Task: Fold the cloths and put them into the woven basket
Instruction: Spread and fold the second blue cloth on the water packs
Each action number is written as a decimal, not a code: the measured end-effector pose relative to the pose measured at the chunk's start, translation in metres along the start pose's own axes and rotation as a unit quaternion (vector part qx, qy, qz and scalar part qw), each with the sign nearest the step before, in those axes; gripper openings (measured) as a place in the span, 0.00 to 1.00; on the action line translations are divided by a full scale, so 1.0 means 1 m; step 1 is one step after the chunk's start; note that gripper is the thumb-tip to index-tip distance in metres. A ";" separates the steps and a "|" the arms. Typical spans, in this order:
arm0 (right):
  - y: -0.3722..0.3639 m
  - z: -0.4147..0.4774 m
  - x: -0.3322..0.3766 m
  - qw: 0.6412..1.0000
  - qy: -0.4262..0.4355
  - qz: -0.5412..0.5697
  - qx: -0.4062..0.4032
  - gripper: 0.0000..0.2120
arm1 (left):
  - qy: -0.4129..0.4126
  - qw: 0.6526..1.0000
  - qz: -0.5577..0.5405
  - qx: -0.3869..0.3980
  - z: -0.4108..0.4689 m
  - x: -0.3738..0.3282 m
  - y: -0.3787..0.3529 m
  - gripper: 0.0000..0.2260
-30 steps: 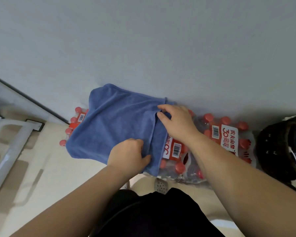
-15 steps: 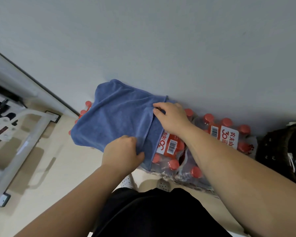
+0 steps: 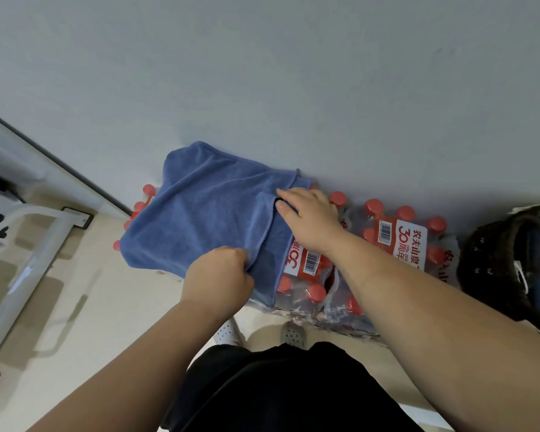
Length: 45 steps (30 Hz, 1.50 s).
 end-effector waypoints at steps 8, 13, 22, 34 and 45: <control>0.034 -0.008 0.020 0.983 0.075 0.154 -0.069 0.20 | -0.039 0.989 -0.134 -0.038 -0.014 0.006 0.037 0.06; 0.036 -0.021 -0.001 0.982 0.064 0.149 -0.100 0.19 | -0.082 0.985 -0.153 0.009 -0.016 -0.015 0.030 0.06; 0.012 -0.021 -0.028 1.000 0.016 0.002 -0.024 0.27 | -0.039 0.997 -0.030 0.054 -0.011 -0.027 -0.018 0.11; 0.014 -0.033 -0.022 0.996 0.034 -0.068 -0.052 0.25 | -0.064 0.989 -0.037 0.126 -0.015 -0.032 -0.014 0.13; 0.017 -0.007 0.000 0.985 0.026 -0.109 -0.132 0.23 | 0.014 0.995 -0.078 -0.057 0.018 0.043 0.039 0.07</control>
Point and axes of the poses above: each hand's wrist, its own z-axis towards the middle knuckle, its own y-axis out of the back of the hand, x = y × z, the point moved 3 cm from there along z, towards the middle knuckle, and after that the axes turned 4 degrees about z, right-handed, at the moved point
